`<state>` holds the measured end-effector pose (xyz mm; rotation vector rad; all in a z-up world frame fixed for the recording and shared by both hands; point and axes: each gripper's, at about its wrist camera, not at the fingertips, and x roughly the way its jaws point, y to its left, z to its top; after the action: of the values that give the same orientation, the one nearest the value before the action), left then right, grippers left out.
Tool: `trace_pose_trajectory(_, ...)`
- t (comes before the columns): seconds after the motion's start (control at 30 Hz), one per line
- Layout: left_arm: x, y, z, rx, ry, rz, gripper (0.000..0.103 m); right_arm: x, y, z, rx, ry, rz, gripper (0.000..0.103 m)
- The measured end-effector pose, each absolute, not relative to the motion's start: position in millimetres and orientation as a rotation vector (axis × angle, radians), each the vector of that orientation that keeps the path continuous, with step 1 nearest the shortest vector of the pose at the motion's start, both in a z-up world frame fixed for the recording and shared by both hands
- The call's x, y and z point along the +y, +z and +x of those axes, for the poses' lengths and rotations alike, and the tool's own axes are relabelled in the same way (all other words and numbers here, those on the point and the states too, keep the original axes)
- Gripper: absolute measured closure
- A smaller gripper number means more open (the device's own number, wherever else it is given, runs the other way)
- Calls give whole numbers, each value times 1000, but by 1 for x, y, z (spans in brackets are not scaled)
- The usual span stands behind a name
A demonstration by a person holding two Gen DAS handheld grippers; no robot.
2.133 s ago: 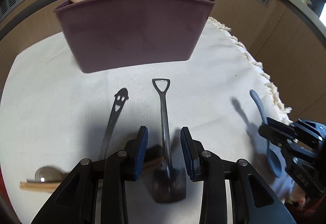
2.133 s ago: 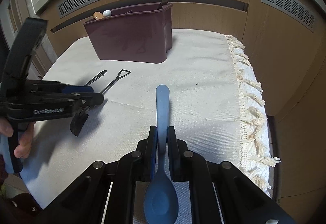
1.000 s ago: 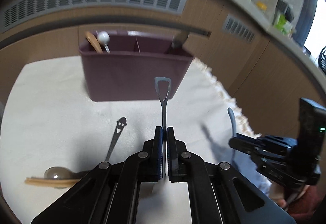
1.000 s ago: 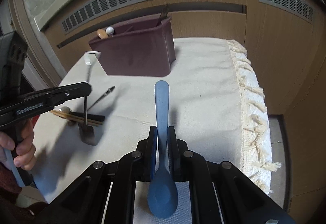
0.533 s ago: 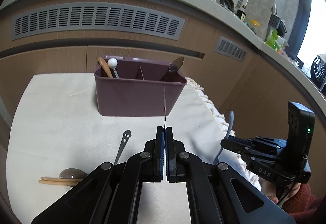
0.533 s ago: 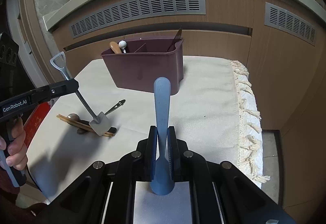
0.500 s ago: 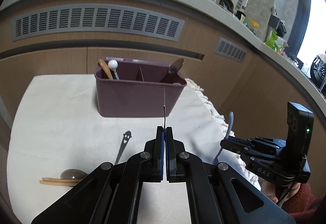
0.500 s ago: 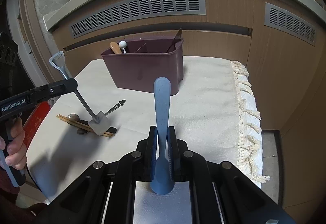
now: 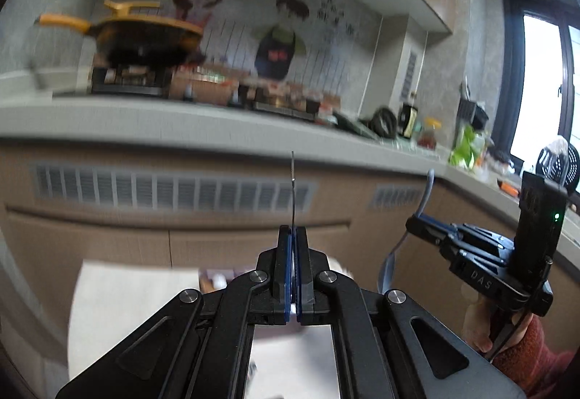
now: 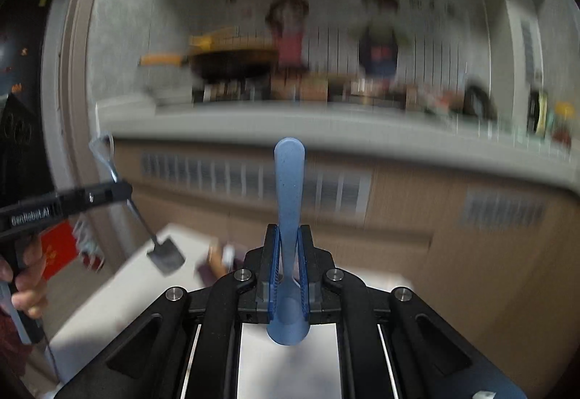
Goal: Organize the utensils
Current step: 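Lower the blue spoon and shovel fork into the caddy and open both tools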
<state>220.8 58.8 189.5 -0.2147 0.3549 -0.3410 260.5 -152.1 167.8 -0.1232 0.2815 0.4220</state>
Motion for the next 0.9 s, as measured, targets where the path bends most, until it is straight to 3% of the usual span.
trace_pose_trajectory(0.17, 74, 180, 266, 379, -333, -259, 102, -131, 174, 302, 257, 423, -105, 95)
trace_pose_trajectory(0.43, 70, 116, 324, 502, -369, -318, 102, -114, 116, 362, 361, 417, -80, 95)
trace_pose_trajectory(0.67, 66, 37, 351, 706, -291, -346, 90, -109, 47, 385, 569, 448, -113, 88)
trace_pose_trajectory(0.9, 81, 60, 296, 612, -269, -349, 77, -129, 33, 353, 584, 444, -132, 76)
